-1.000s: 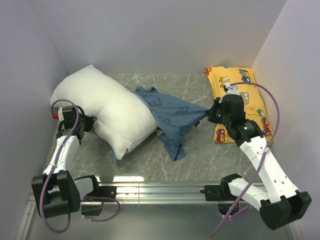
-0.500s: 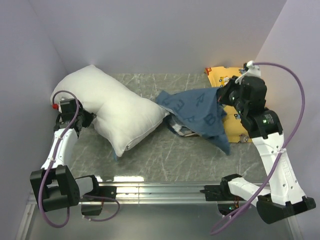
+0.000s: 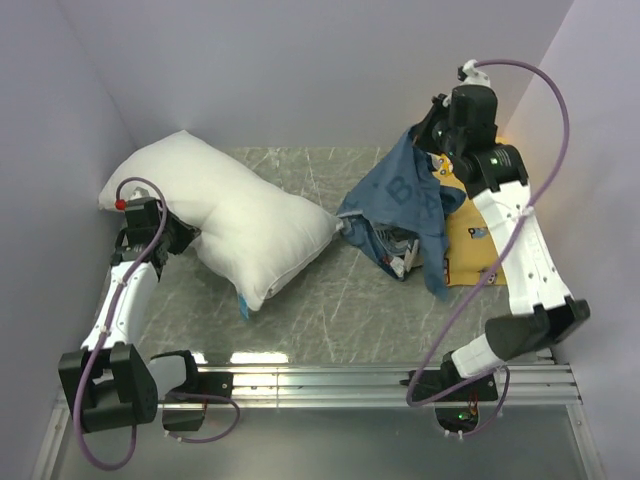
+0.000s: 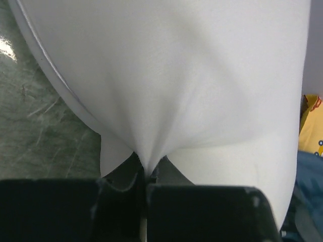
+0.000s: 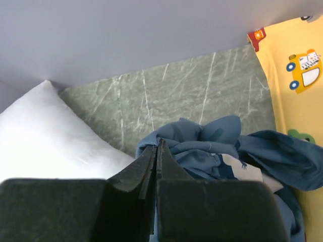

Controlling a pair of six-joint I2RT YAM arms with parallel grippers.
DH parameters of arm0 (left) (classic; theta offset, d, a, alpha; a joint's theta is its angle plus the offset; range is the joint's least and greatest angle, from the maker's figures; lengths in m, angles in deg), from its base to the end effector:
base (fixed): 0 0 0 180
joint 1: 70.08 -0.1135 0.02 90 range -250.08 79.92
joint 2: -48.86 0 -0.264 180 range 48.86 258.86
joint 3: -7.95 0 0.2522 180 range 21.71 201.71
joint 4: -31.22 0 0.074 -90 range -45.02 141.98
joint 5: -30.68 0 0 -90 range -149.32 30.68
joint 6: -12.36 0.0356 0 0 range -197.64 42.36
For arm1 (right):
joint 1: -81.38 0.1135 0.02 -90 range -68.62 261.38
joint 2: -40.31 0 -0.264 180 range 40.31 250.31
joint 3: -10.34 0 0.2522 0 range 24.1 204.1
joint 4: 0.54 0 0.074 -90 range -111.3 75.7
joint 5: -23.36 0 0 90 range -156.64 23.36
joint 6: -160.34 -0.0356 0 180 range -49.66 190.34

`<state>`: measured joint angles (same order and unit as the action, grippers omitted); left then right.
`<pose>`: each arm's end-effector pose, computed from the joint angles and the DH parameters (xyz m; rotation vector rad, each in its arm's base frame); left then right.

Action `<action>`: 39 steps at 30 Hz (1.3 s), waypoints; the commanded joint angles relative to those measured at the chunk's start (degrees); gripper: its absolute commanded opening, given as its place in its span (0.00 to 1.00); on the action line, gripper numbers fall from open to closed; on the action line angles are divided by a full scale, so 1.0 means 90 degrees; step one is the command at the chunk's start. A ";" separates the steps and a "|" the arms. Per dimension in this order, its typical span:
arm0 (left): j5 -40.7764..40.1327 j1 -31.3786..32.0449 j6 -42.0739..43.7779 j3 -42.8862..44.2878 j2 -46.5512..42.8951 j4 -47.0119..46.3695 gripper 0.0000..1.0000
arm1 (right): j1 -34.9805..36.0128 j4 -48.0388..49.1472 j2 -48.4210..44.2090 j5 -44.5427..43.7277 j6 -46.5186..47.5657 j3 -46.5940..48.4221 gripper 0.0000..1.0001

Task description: Remove the pillowcase from the pillow

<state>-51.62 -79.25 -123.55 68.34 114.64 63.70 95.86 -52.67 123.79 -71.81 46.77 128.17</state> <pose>0.2466 0.0350 0.2635 -0.9835 2.0477 -0.4950 0.2937 0.0725 0.4847 0.2124 1.8847 0.3699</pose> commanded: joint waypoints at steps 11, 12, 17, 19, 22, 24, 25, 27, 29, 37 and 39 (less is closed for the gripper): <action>0.0062 0.0081 0.0199 -0.0220 -0.1020 0.0000 0.00 | -0.0007 0.2200 -0.0524 -0.0022 -0.0691 -0.2906 0.00; 0.0081 0.0081 0.0170 -0.0182 -0.0991 -0.0019 0.00 | 0.0002 0.2734 -0.0613 0.0114 -0.0904 -0.3936 0.00; 0.0111 0.0091 0.0189 -0.0045 -0.0922 0.0010 0.01 | 0.0080 0.3920 -0.0303 0.0457 -0.1326 -0.6015 0.00; 0.0120 0.0091 0.0189 -0.0054 -0.0951 0.0020 0.00 | 0.0081 0.4077 -0.0097 0.0525 -0.1365 -0.6289 0.00; 0.0179 0.0081 0.0267 -0.0113 -0.1029 0.0039 0.01 | 0.0081 0.3883 0.0050 0.0555 -0.1229 -0.6193 0.00; 0.0237 0.0081 0.0335 -0.0064 -0.1068 0.0127 0.02 | 0.0071 0.3553 -0.0212 0.0497 -0.1151 -0.5979 0.06; 0.0276 0.0091 0.0413 -0.0045 -0.1097 0.0146 0.03 | 0.0071 0.3405 -0.0349 0.0438 -0.1034 -0.5871 0.19; 0.0413 0.0081 0.0540 0.0072 -0.1156 0.0234 0.10 | 0.0071 0.2880 -0.0778 0.0292 -0.0820 -0.5453 0.42; 0.0443 0.0091 0.0638 0.0180 -0.1224 0.0332 0.19 | 0.0071 0.2498 -0.1129 0.0204 -0.0682 -0.5120 0.55; -0.0083 0.0890 0.1009 0.1107 -0.1703 0.1024 0.55 | 0.0081 0.1480 -0.2195 0.0447 -0.0320 -0.4142 0.96; -0.0610 0.1631 0.0990 0.1439 -0.1771 0.1181 0.57 | 0.0110 0.1500 -0.2566 0.0555 -0.0340 -0.4190 0.97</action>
<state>-52.80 -70.42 -116.19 76.06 101.11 73.60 96.27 -34.81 103.49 -68.23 42.26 89.79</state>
